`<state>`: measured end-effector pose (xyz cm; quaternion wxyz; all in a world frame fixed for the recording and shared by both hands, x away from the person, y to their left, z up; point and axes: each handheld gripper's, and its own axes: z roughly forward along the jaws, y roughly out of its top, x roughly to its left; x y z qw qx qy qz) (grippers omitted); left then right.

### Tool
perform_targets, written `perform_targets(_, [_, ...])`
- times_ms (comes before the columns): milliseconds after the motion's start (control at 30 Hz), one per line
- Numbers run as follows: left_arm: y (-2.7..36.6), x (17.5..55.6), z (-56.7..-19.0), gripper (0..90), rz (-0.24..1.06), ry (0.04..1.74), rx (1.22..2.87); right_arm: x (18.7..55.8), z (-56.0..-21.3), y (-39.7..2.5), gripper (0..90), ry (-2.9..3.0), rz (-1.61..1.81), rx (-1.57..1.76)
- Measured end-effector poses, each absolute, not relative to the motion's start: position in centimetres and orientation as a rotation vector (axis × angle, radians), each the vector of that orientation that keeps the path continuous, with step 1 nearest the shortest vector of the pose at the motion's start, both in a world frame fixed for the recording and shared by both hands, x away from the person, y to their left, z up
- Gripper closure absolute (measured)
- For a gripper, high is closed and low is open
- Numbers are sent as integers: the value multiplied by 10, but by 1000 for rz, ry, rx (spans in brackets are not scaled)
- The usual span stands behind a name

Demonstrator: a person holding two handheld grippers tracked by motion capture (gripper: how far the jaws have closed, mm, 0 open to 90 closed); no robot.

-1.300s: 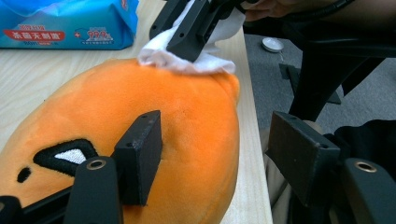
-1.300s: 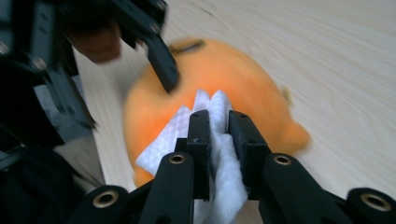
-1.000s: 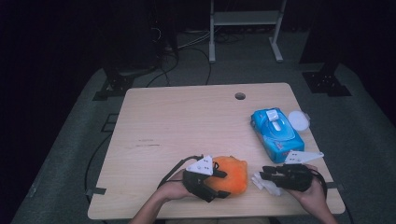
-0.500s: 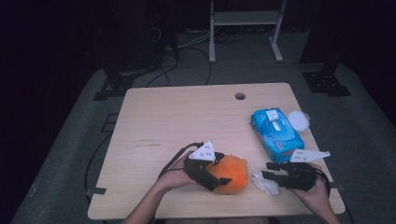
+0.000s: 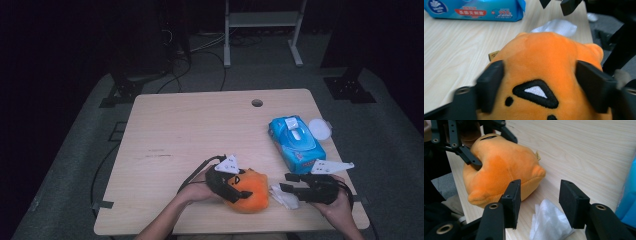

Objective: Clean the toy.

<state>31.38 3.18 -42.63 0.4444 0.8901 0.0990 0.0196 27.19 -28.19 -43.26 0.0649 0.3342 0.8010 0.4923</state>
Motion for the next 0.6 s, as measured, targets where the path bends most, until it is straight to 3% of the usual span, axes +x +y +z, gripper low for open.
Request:
perform_targets(200, [36, 309, -414, 470, 95, 240, 2171, 277, -431, -287, 507, 2373, 1529, 1036])
perform_targets(500, [52, 336, -398, 483, 246, 369, 2087, 281, -430, -288, 507, 2343, 1562, 1049])
perform_targets(600, [65, 357, -396, 481, 379, 426, 2075, 285, -430, -287, 508, 2339, 1563, 1051])
